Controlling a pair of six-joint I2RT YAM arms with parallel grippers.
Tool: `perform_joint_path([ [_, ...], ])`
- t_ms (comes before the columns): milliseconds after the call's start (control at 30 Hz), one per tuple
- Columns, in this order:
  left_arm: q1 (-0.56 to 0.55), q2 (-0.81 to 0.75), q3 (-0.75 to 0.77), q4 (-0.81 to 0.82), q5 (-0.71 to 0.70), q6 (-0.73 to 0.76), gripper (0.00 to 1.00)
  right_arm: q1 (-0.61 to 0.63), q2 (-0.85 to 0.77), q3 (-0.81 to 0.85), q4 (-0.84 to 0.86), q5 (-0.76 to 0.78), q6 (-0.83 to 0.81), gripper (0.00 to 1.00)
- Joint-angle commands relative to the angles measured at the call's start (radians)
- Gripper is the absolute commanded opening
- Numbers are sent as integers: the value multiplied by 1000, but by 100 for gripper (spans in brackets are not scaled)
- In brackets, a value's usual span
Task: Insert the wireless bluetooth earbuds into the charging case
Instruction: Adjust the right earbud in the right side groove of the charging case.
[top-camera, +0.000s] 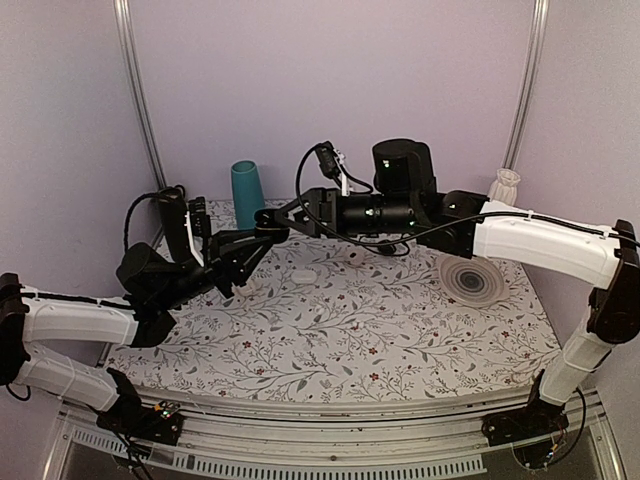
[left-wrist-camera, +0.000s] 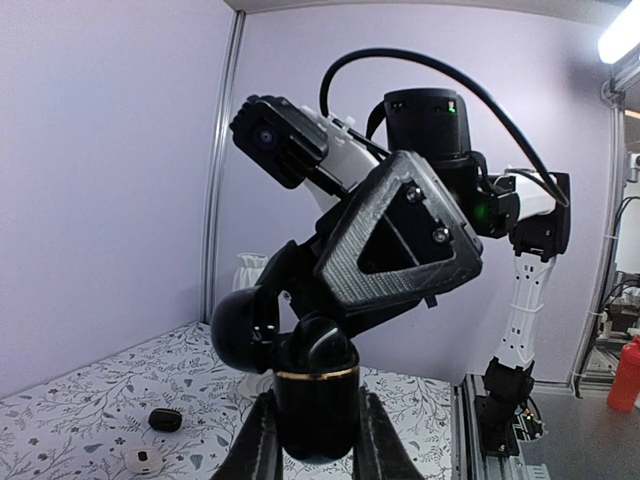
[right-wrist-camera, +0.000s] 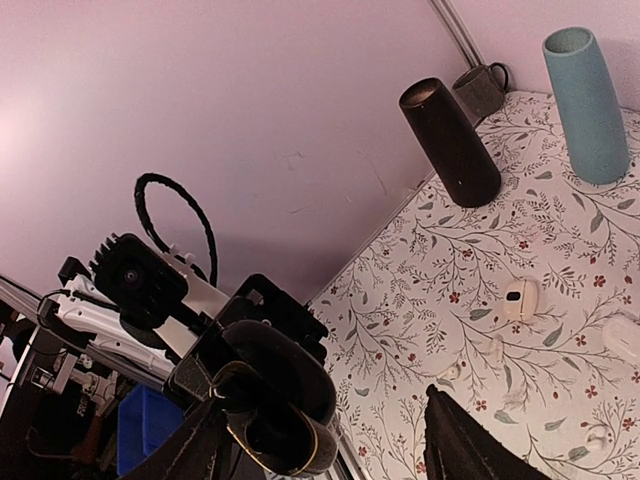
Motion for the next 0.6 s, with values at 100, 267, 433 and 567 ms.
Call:
perform_joint_path([
  [100,11,6,3,37,-4,7,0,-9,-47,-12,34,7,-1,66],
  [267,12,4,3,34,5,7,0,-22,-70,-26,39,21,-5,67],
  [433,12,-2,-2,34,27,2,0,-45,-113,-103,126,-12,-7,67],
  [567,12,-6,3,29,67,2,0,-70,-116,-126,182,-101,0,66],
])
